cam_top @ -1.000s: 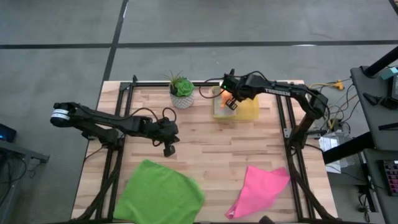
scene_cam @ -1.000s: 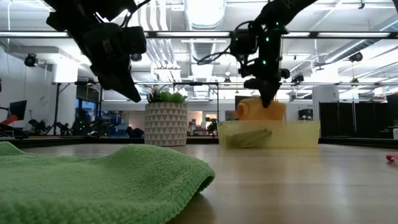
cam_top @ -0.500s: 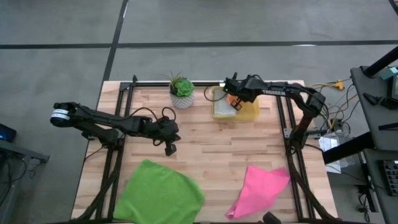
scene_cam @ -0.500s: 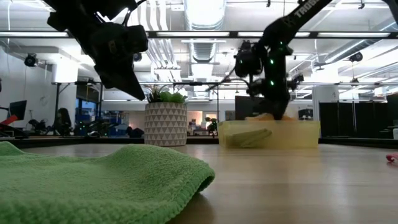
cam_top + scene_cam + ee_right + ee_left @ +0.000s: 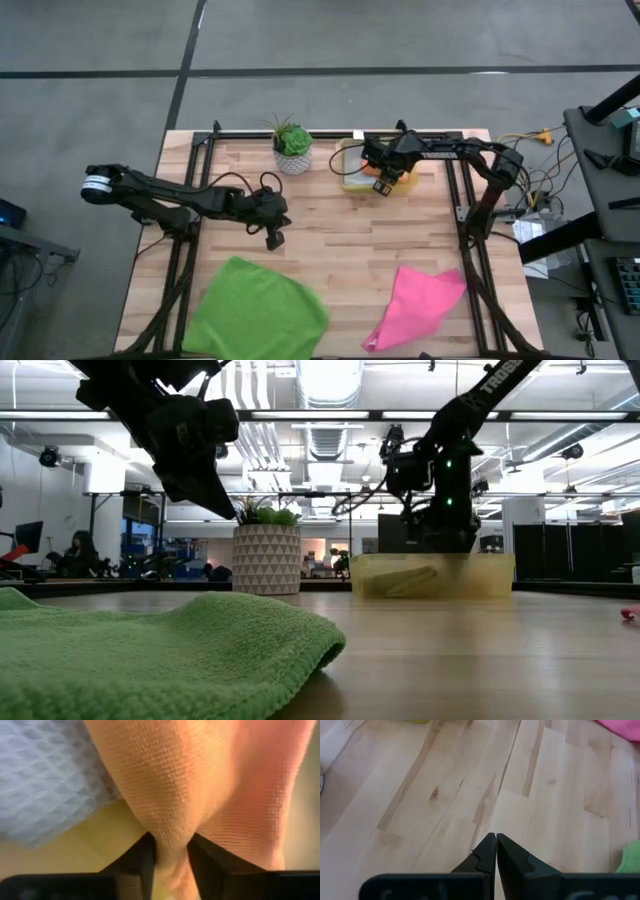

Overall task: Fold microfiber towels
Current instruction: Put the orange microfiber cloth into the yellow bin, then fold the green microfiber cloth

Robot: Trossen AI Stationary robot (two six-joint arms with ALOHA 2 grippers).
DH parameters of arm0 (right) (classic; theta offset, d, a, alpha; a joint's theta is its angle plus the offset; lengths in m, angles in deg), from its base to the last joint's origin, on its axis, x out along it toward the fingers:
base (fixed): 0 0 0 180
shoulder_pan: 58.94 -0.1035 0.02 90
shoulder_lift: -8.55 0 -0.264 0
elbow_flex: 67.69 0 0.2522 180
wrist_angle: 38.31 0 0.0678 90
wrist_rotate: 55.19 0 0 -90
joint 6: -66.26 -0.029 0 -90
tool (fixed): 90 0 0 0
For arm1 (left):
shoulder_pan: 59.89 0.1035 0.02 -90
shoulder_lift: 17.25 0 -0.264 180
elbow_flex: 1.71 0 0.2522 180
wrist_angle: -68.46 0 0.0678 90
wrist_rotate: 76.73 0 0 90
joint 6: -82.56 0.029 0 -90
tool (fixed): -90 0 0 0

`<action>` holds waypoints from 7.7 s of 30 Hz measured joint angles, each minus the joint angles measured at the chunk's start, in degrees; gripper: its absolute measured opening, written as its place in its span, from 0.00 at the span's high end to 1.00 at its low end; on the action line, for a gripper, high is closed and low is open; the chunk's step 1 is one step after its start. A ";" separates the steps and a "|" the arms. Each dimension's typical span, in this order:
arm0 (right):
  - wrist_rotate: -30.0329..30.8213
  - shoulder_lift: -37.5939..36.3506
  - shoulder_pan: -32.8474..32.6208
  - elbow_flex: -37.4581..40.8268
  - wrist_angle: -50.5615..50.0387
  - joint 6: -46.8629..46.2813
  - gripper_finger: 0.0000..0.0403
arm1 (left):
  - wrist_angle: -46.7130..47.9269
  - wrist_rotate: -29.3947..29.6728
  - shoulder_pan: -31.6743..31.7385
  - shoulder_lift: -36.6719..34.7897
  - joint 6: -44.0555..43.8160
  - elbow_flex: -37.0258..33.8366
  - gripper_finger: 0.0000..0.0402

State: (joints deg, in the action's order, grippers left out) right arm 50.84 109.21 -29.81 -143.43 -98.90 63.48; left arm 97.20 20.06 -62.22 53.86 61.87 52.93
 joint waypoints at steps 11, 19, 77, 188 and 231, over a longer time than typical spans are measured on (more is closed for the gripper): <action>-2.93 -11.08 2.00 -0.74 3.46 0.32 0.62 | 0.00 -0.02 0.00 0.00 -1.57 0.00 1.00; -7.04 -4.58 5.40 -0.58 6.11 -1.62 0.95 | -0.57 -0.23 0.00 0.00 -1.59 0.00 1.00; -22.29 -5.27 12.59 -5.78 -5.90 -7.06 0.98 | -0.55 -0.28 -0.02 0.00 -2.39 -0.37 1.00; -0.34 -0.98 6.21 -12.75 1.41 -18.39 0.98 | -0.40 0.81 0.04 0.04 -4.01 -0.46 1.00; 9.51 -18.30 -58.90 12.85 40.07 -57.86 0.98 | 1.13 -12.01 0.04 36.07 9.35 14.52 1.00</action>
State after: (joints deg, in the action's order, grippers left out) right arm 60.35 90.92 -88.71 -130.58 -58.83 5.62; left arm 98.33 8.05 -62.18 89.93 71.22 67.45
